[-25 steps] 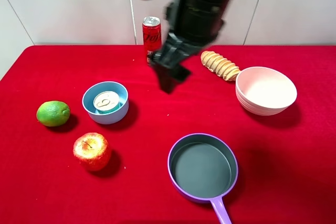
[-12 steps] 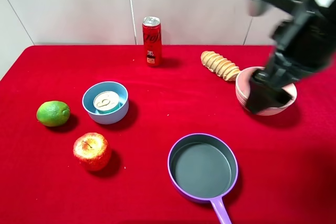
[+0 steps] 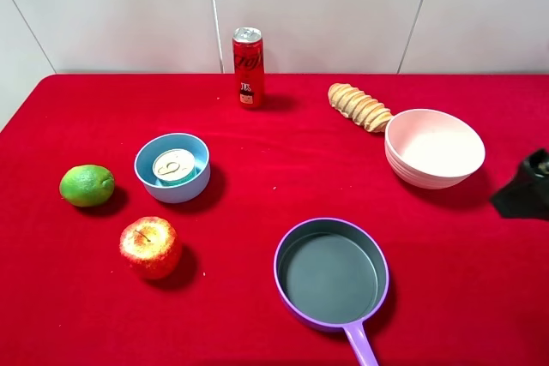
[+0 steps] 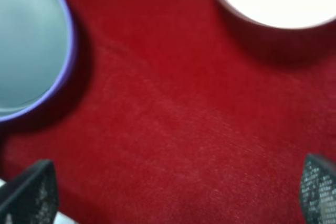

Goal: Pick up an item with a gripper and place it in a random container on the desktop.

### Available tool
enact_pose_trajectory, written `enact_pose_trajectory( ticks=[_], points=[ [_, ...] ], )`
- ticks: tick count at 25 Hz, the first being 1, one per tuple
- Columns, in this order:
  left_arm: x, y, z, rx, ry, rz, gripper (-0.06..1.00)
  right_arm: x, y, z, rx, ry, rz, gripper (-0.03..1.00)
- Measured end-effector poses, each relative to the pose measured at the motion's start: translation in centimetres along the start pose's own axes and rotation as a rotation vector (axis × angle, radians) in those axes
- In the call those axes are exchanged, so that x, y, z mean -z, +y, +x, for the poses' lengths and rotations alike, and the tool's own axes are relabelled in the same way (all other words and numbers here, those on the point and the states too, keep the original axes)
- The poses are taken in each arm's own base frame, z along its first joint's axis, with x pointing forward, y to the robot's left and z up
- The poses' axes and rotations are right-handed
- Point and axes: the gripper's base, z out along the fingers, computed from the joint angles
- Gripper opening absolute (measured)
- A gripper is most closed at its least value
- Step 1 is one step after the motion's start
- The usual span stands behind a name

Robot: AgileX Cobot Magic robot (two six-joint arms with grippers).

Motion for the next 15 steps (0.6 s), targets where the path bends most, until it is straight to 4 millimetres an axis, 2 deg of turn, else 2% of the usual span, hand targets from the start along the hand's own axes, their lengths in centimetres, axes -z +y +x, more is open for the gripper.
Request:
enact_pose_trajectory(
  ticks=[7,12,15],
  points=[
    [0.0,0.0,0.0,0.0,0.0,0.0,0.99,0.7,-0.3,3.7,-0.109,-0.175,0.067,0.69],
    [0.0,0.0,0.0,0.0,0.0,0.0,0.99,0.8,0.3,6.2,-0.157,-0.304,0.098,0.69],
    [0.0,0.0,0.0,0.0,0.0,0.0,0.99,1.6,0.5,7.3,-0.181,-0.371,0.128,0.69]
  ],
)
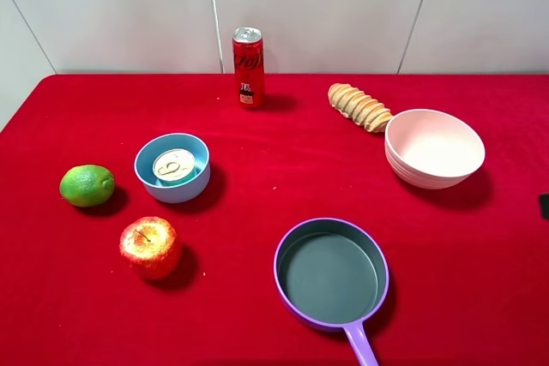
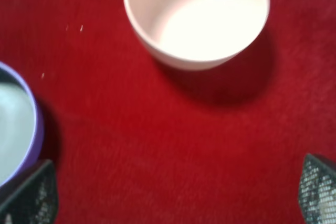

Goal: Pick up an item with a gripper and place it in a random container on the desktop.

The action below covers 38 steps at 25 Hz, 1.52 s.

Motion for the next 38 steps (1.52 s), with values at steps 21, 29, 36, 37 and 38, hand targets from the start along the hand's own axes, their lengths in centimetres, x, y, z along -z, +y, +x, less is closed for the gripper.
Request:
enact_pose_trajectory(
  ticks=[21,29,36,37,38],
  points=[
    [0.0,0.0,0.0,0.0,0.0,0.0,0.99,5.3,1.1,4.8,-0.065,-0.375,0.13,0.69],
    [0.0,0.0,0.0,0.0,0.0,0.0,0.99,5.3,1.1,4.9,-0.068,-0.374,0.133,0.69],
    [0.0,0.0,0.0,0.0,0.0,0.0,0.99,5.3,1.1,4.9,-0.068,-0.374,0.133,0.69],
    [0.0,0.0,0.0,0.0,0.0,0.0,0.99,5.3,1.1,4.9,-0.068,-0.374,0.133,0.69],
    [0.0,0.0,0.0,0.0,0.0,0.0,0.99,5.3,1.1,4.9,-0.068,-0.374,0.133,0.69]
  ],
)
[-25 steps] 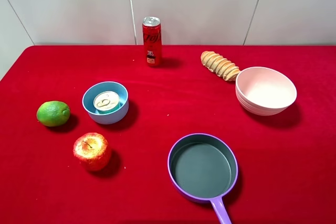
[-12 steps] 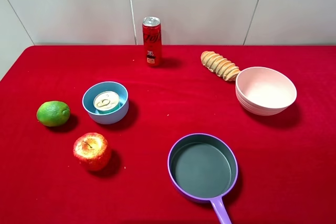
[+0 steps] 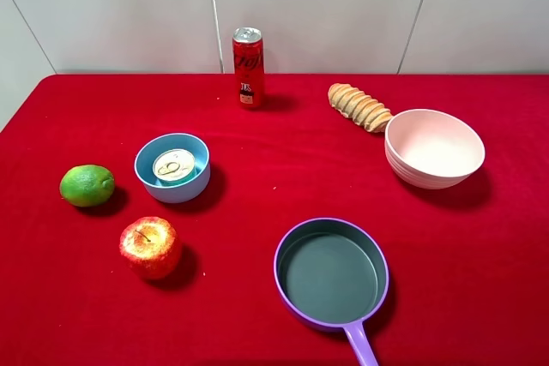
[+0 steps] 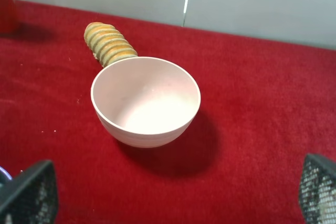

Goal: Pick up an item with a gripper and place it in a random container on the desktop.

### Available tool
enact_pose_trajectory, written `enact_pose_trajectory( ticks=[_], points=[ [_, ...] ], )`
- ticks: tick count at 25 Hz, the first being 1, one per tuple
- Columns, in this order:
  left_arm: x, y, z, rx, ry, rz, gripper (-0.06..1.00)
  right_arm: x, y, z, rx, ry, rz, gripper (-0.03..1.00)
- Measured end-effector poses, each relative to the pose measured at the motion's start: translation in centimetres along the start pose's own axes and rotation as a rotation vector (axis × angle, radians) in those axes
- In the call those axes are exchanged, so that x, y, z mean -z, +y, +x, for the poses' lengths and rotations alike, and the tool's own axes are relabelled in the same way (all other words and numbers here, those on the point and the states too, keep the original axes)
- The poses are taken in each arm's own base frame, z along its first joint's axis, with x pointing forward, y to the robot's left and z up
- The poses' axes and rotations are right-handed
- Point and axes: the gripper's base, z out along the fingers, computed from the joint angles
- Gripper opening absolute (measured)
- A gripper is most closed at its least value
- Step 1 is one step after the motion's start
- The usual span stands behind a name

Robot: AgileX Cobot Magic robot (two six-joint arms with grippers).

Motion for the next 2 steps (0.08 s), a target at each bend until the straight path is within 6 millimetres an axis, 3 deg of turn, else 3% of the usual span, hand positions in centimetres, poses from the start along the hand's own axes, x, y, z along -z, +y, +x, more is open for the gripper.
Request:
enact_pose_trajectory(
  ticks=[2],
  points=[
    [0.0,0.0,0.0,0.0,0.0,0.0,0.99,0.0,0.0,0.0,0.0,0.0,0.0,0.69]
  ],
)
